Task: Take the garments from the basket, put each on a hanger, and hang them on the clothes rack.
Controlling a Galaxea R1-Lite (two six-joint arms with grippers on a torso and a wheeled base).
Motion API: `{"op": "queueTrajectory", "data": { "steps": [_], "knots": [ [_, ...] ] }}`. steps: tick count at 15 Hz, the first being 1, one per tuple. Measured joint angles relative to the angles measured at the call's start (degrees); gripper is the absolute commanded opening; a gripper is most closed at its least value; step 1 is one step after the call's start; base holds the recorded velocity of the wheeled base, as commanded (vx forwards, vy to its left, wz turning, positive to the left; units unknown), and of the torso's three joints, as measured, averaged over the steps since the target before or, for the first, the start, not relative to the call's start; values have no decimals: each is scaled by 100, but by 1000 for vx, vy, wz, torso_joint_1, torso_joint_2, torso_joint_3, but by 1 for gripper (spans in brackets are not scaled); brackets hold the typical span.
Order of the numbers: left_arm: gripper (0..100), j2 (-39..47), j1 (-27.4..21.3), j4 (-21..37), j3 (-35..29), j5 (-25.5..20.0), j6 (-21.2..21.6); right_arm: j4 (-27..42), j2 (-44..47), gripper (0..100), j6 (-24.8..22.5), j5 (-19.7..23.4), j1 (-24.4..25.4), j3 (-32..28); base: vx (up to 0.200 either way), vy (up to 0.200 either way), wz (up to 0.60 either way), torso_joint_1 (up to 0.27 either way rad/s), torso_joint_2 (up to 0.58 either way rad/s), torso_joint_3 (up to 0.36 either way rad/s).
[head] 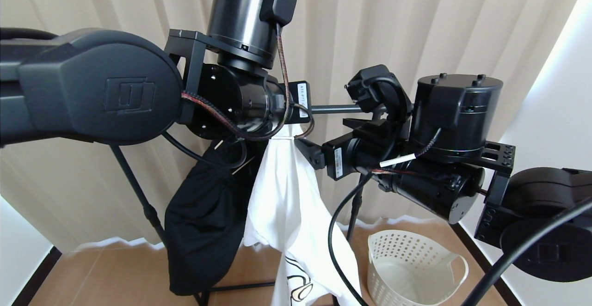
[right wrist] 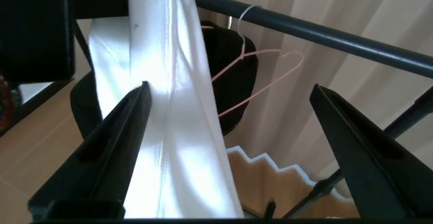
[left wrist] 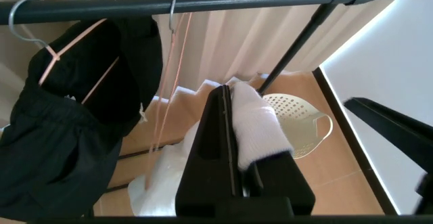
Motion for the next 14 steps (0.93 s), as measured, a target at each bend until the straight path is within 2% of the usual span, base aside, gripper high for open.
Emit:
{"op": "queueTrajectory", "data": {
  "steps": [5,10,14],
  "knots": [
    [0,44,-35,-9,-24,77,55,-4,-508,100,-9,-6,187,466,0,0,0,0,0,0],
    [0,66,-99,-2,-2,96,68,-11,-334,100,-5,-105,297,424,0,0,0,0,0,0],
    [0,0,-111,0,113,143,101,-247,-11,100,-60,-180,-111,374,0,0,0,0,0,0]
  ]
}}
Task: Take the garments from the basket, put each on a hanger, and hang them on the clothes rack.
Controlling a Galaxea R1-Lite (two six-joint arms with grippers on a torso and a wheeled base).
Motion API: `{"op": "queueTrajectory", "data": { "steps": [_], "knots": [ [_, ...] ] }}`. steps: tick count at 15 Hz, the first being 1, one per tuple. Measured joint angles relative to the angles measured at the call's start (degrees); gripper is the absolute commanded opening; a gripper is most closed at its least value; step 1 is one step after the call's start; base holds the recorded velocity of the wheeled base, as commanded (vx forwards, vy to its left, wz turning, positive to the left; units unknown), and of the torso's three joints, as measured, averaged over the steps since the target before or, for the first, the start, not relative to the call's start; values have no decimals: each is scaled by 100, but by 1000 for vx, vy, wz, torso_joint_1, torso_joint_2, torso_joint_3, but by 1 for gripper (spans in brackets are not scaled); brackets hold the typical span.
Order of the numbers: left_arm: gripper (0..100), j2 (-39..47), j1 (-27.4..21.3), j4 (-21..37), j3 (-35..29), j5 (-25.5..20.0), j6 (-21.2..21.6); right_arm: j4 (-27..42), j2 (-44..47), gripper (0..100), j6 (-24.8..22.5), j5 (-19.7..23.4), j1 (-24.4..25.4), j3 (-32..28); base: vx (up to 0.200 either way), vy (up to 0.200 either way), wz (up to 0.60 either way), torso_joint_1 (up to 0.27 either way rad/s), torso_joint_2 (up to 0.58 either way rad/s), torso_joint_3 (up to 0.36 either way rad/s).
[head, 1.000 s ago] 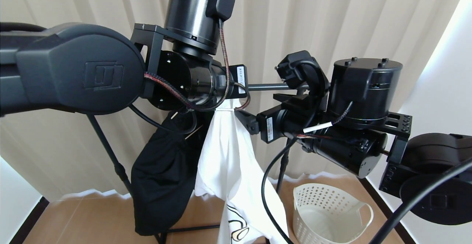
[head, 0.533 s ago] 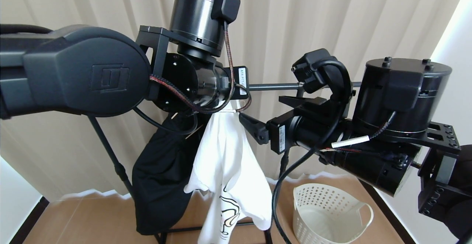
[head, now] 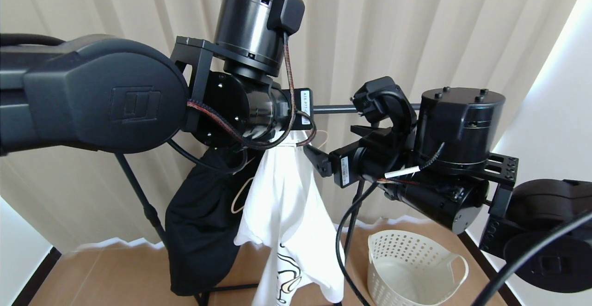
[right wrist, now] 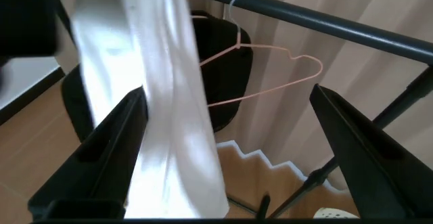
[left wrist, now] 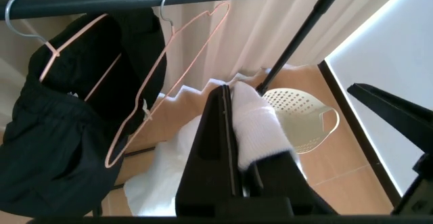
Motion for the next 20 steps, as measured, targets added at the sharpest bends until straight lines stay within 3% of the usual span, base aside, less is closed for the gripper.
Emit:
{"op": "queueTrajectory", "data": {
  "steps": [6,18,19,20],
  "knots": [
    [0,-30,-2,-7,28,17,2,-22,83,100,-221,5,-480,239,0,0,0,0,0,0],
    [0,-168,44,-35,269,-52,11,-38,162,100,-480,57,-618,610,0,0,0,0,0,0],
    [0,-173,44,-35,271,-60,17,-43,179,0,-473,60,-614,612,0,0,0,0,0,0],
    [0,-177,44,-35,271,-61,28,-43,197,0,-462,54,-610,612,0,0,0,0,0,0]
  ]
}}
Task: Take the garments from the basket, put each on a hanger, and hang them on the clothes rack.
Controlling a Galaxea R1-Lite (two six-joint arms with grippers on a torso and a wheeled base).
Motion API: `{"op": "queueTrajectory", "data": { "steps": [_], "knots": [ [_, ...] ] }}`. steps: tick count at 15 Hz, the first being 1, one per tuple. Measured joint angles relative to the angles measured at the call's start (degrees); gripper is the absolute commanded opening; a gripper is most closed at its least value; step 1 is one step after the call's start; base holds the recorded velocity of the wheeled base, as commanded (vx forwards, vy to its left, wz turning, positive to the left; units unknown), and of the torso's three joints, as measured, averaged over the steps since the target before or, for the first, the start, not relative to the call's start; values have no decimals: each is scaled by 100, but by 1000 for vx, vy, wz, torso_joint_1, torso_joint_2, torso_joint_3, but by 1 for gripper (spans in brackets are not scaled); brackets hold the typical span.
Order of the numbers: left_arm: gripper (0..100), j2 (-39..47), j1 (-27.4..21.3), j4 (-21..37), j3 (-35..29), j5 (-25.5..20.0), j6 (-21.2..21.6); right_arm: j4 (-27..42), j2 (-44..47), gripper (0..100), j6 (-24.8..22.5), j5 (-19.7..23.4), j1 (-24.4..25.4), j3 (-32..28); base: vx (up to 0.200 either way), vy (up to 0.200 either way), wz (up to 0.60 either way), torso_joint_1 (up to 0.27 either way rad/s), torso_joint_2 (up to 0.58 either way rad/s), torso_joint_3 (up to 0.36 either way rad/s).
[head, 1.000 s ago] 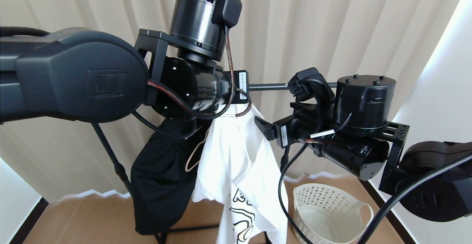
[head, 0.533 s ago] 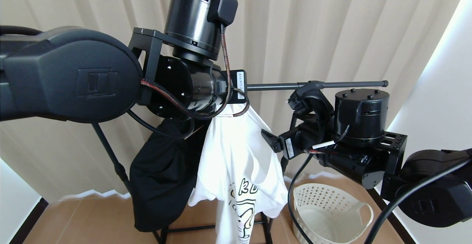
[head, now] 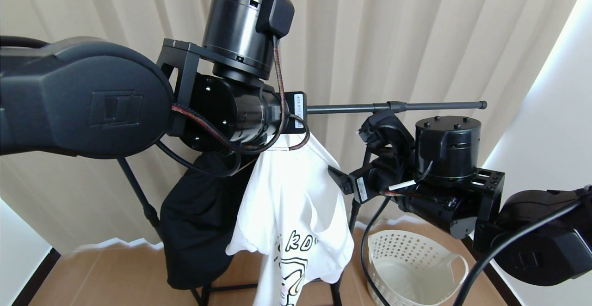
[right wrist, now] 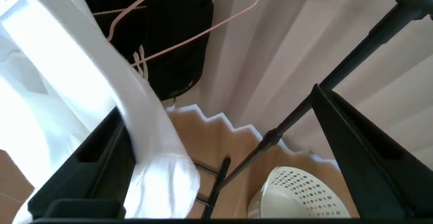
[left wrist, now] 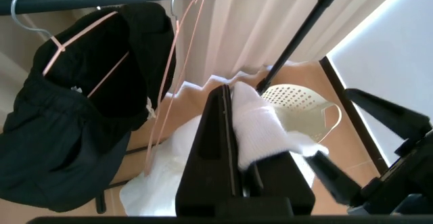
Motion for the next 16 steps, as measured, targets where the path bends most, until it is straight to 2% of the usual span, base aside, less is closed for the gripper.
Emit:
{"op": "queueTrajectory", "data": {
  "steps": [3,6,12,13,16],
  "knots": [
    [0,-44,6,2,74,-43,38,-26,-20,0,28,4,-28,96,0,0,0,0,0,0],
    [0,-154,113,17,372,-322,106,-345,-171,0,4,4,-132,243,0,0,0,0,0,0],
    [0,-602,227,-27,1821,-955,369,-401,-516,0,-7,-18,-451,510,0,0,0,0,0,0],
    [100,-696,202,-30,2044,-1058,449,-411,-532,0,-13,-22,-461,551,0,0,0,0,0,0],
    [100,-846,177,-13,2469,-1223,585,-450,-562,0,-33,-57,-538,555,0,0,0,0,0,0]
  ]
}}
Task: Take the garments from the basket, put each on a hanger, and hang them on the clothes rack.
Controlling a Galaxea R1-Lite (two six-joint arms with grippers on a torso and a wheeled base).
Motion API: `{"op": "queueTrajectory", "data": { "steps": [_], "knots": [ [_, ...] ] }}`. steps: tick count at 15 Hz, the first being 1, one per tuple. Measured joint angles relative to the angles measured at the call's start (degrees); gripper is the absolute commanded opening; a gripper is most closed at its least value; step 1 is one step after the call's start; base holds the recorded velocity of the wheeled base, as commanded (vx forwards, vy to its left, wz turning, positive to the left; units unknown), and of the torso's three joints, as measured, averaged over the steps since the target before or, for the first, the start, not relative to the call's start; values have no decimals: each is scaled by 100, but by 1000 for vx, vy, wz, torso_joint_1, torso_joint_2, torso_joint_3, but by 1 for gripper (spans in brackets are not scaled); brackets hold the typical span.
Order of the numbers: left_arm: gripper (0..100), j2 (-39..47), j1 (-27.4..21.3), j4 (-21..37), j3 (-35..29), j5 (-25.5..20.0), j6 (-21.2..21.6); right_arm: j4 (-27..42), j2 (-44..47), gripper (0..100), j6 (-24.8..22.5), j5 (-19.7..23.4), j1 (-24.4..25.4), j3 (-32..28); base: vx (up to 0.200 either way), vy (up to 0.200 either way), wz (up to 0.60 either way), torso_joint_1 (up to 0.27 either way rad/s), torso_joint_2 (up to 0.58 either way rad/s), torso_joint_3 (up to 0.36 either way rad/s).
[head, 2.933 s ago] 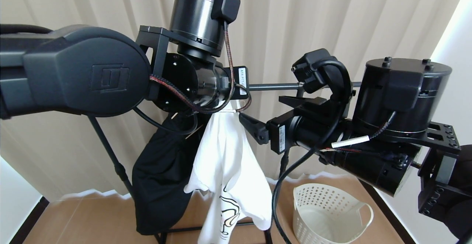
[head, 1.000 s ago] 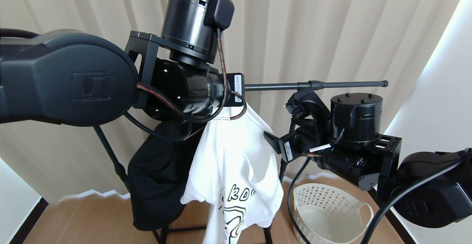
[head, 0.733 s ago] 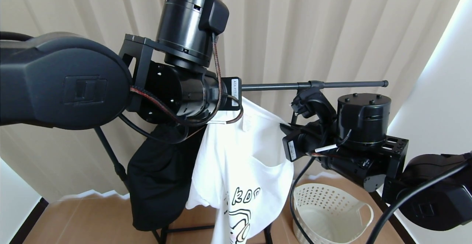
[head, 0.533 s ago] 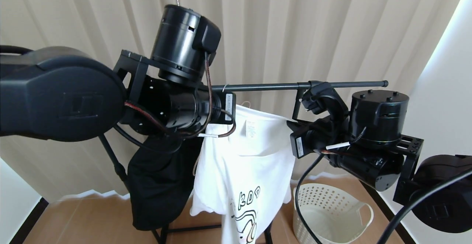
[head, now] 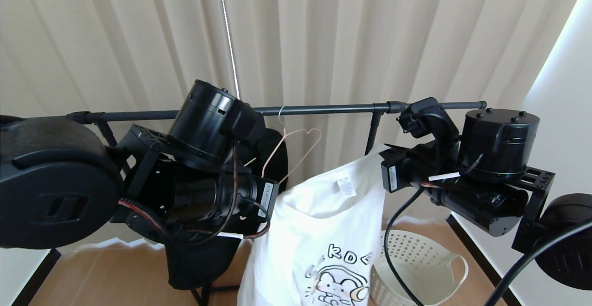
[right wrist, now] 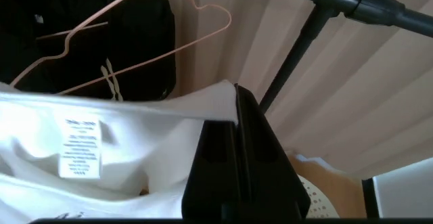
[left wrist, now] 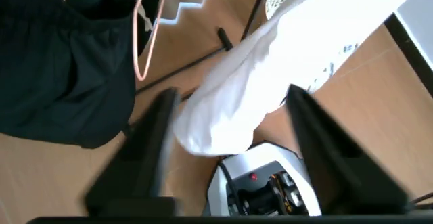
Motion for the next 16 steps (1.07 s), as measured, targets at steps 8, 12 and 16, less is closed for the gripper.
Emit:
{"op": "queueTrajectory", "data": {
  "steps": [8,12,16],
  "knots": [
    [100,199,670,-739,-7,-752,596,-27,-155,0,-251,13,-400,35,0,0,0,0,0,0],
    [100,933,1547,-1797,-68,-1259,1421,-57,-254,0,-257,35,-400,88,0,0,0,0,0,0],
    [100,1707,1855,-2320,-341,-1382,1575,-52,-271,0,-256,52,-405,95,0,0,0,0,0,0]
  ]
}}
